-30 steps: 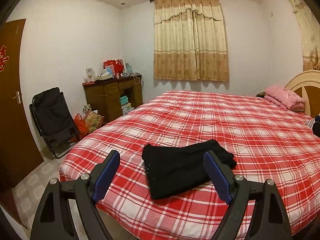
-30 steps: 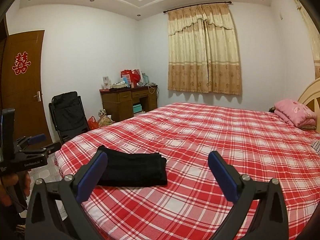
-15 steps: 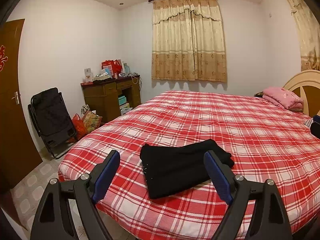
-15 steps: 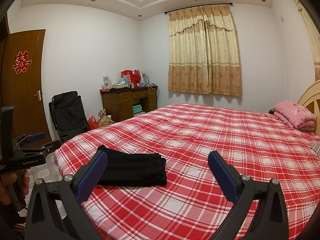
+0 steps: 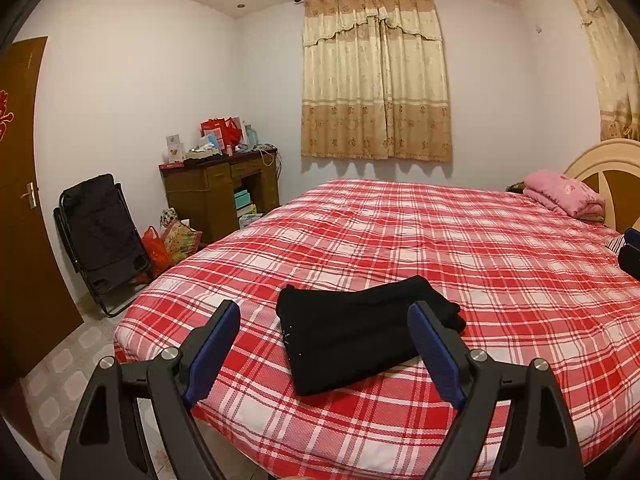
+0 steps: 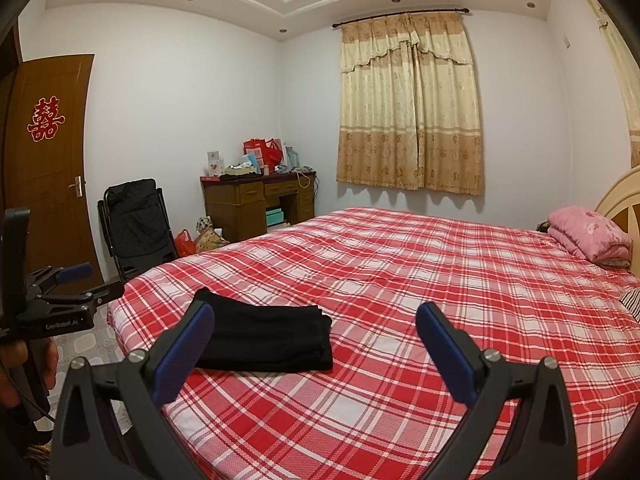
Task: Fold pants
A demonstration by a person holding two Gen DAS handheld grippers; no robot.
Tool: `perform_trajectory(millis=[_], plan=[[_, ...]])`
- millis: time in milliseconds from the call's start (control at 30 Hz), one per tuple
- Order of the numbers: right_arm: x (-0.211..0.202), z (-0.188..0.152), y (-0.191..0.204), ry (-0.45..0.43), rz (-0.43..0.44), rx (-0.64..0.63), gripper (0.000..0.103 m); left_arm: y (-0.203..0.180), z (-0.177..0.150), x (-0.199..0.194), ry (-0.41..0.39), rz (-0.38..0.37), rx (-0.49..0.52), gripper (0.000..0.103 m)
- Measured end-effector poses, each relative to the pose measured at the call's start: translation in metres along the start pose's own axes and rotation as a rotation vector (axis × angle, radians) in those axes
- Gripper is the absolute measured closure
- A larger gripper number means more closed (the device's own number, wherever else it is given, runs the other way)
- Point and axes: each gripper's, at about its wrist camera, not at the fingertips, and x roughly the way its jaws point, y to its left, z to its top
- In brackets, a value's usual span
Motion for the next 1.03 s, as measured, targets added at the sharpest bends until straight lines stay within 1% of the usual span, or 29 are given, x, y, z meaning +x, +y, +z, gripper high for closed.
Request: perform_trajectory(millis=[400, 700, 1033], plan=[[-0.0038, -0.0009, 0.0015, -0.010, 0.004, -0.026, 0.000, -0.0028, 0.0027, -0.0036, -0.008, -0.006, 0.006, 0.016], [-0.0034, -0.0020, 0.0024, -0.004, 0.005, -0.038, 0.000, -0.0005, 0.0005, 0.0014, 0.008, -0.002, -0.006, 0.015], [0.0025, -0.0074, 0.0079, 0.022, 0.010, -0.068, 0.000, -0.0057, -0.0025, 0.0020, 0.006, -0.036, 0.022, 0.015]])
